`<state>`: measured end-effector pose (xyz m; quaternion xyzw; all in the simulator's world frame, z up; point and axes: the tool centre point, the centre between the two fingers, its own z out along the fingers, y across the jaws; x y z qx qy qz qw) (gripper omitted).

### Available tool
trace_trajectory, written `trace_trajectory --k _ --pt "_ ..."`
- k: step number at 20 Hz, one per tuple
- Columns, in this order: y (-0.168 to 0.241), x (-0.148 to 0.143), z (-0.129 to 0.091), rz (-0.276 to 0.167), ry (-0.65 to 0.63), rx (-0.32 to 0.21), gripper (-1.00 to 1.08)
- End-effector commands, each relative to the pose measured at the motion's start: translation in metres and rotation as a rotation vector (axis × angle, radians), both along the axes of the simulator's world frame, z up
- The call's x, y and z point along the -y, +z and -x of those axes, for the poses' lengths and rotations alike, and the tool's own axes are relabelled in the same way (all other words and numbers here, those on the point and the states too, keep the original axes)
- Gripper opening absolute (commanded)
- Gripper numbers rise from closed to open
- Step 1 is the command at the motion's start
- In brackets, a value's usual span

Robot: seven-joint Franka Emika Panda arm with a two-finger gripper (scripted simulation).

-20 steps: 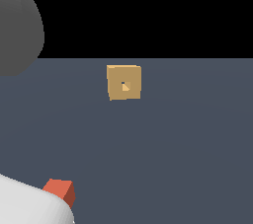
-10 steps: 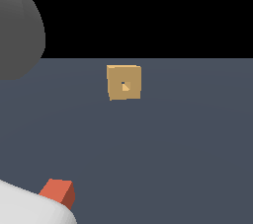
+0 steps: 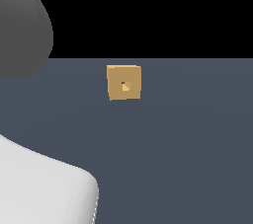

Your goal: Insert the peg into the horizontal hole in a box.

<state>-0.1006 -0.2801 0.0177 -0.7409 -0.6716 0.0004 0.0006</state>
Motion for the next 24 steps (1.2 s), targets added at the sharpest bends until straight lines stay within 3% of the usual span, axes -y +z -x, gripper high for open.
trace_trajectory --k 1,9,24 --pt "0.002 -0.013 -0.007 0.0 0.011 0.002 -1.0" --pt "0.011 -0.09 -0.037 0.0 0.068 0.002 -1.0" --pt "0.036 -0.324 -0.105 0.001 0.235 0.002 -1.0"
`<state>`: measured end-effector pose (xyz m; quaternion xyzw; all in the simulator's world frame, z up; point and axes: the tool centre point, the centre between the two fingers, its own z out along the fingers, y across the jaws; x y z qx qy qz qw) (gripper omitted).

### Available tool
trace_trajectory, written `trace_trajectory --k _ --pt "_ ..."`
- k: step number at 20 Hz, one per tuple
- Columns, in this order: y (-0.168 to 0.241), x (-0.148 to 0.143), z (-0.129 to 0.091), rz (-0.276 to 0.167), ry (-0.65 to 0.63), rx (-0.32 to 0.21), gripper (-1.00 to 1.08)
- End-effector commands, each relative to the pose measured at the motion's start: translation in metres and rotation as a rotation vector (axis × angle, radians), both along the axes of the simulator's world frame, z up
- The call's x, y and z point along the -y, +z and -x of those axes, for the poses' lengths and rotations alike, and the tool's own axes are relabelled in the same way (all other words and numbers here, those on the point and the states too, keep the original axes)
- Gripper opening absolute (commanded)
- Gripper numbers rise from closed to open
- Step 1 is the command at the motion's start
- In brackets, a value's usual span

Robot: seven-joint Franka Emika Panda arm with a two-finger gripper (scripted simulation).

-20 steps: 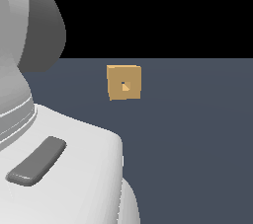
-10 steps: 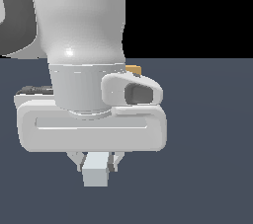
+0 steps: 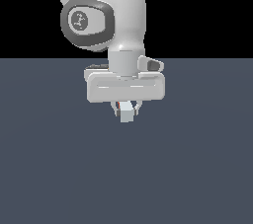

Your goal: Insert the peg into the horizontal hole in a box.

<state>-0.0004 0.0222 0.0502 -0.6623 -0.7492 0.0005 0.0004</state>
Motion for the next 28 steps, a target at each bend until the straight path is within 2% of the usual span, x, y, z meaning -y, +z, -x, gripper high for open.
trace_trajectory --k 1,6,11,28 --pt "0.005 -0.035 -0.008 0.001 0.023 0.001 -1.0" --pt "0.01 -0.088 -0.019 0.0 0.06 0.001 -1.0" --pt "0.013 -0.116 -0.025 0.0 0.08 0.001 -1.0" --pt "0.014 -0.123 -0.028 0.0 0.088 0.0 -1.0"
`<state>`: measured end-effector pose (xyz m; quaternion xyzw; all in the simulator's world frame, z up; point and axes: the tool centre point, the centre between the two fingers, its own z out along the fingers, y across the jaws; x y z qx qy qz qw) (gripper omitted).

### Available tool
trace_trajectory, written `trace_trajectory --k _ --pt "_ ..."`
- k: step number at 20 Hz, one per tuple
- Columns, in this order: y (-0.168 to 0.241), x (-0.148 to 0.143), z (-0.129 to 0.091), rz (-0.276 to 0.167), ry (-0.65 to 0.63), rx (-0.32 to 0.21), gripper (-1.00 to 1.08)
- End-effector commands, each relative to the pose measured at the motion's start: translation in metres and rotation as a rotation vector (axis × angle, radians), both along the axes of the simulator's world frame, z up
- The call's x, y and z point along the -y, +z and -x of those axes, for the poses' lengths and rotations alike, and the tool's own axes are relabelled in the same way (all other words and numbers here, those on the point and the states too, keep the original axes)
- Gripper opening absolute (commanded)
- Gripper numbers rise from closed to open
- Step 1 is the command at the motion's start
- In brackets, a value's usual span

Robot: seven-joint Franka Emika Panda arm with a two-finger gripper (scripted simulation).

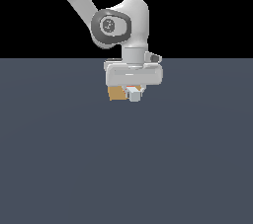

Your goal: Insert the peg into the horizontal hole in a box.

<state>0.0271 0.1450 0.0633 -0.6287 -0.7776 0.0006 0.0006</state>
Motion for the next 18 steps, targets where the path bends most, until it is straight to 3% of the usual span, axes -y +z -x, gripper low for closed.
trace_trajectory --k 1,13,18 --pt "0.0 -0.002 0.0 0.0 0.0 0.001 -1.0" --pt "0.001 -0.071 0.016 -0.001 0.0 0.002 -1.0" --pt "0.002 -0.083 0.018 -0.001 0.0 0.003 -1.0"
